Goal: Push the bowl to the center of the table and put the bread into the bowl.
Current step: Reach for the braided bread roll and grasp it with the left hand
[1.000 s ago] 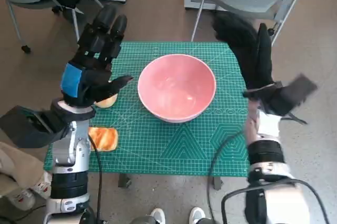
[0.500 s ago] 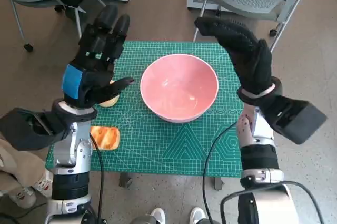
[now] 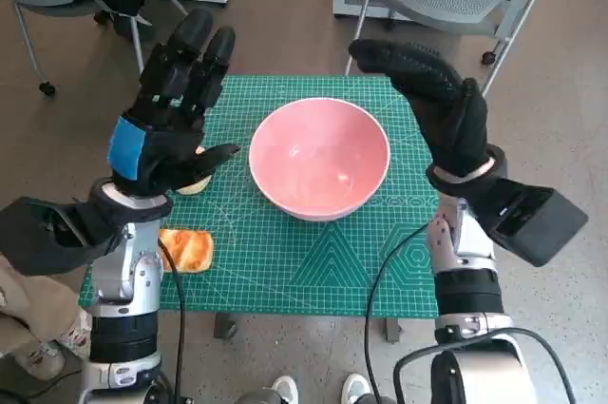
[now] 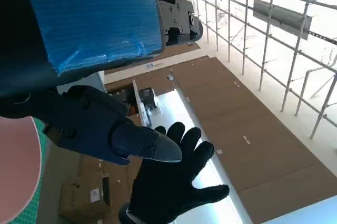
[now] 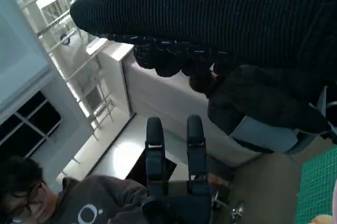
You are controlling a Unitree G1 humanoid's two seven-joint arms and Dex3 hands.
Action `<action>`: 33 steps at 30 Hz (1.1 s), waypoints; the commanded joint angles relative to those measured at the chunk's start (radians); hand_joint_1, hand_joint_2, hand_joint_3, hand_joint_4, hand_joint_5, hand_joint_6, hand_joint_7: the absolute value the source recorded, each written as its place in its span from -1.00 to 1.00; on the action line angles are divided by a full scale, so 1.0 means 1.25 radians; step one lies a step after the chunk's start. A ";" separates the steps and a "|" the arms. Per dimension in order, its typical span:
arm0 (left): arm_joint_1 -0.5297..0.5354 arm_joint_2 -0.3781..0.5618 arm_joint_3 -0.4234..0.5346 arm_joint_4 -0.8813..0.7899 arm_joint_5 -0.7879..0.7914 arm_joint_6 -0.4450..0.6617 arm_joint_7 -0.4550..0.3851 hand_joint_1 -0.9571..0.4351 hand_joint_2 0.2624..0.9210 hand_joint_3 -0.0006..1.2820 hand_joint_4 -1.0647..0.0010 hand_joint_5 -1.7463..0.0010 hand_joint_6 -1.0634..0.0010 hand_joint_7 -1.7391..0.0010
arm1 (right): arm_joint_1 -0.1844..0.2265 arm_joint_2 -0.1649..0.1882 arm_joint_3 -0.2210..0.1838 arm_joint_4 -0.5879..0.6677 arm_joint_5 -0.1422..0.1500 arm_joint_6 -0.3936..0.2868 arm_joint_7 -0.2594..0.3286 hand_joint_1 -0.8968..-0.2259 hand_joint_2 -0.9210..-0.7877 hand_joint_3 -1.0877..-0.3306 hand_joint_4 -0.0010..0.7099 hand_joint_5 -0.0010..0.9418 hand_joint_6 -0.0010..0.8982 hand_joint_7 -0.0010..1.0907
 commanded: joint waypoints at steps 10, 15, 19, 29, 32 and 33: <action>0.154 0.310 0.033 -0.364 0.207 0.218 -0.045 -0.36 0.73 -0.95 0.99 1.00 1.00 0.75 | 0.026 0.008 0.014 -0.022 0.000 0.015 -0.016 -0.48 -1.00 -0.23 -0.85 -0.99 -0.95 -0.58; 0.238 0.498 0.081 -0.639 0.362 0.549 -0.084 -0.11 0.32 -0.98 1.00 1.00 0.94 0.84 | 0.027 0.009 0.014 -0.030 0.005 0.022 -0.015 -0.48 -1.00 -0.23 -0.84 -0.99 -0.97 -0.56; 0.277 0.491 0.099 -0.725 0.421 0.609 -0.060 -0.03 0.24 -0.99 1.00 1.00 0.85 0.82 | 0.026 0.008 0.014 -0.032 0.008 0.026 -0.015 -0.48 -1.00 -0.23 -0.84 -0.99 -0.98 -0.54; 0.338 0.515 0.117 -0.823 0.471 0.703 -0.070 -0.03 0.25 -0.98 0.99 1.00 0.76 0.79 | 0.014 0.012 0.009 -0.011 0.013 0.020 -0.011 -0.45 -1.00 -0.23 -0.83 -0.99 -1.00 -0.50; 0.349 0.528 0.106 -0.845 0.493 0.740 -0.071 -0.02 0.25 -0.98 0.98 0.99 0.75 0.79 | 0.010 0.014 0.008 -0.004 0.013 0.018 -0.010 -0.45 -1.00 -0.23 -0.83 -0.99 -1.00 -0.50; 0.350 0.531 0.101 -0.850 0.498 0.751 -0.071 -0.02 0.24 -0.99 0.96 0.99 0.74 0.79 | 0.008 0.014 0.007 -0.002 0.014 0.018 -0.009 -0.45 -1.00 -0.23 -0.83 -0.99 -1.00 -0.50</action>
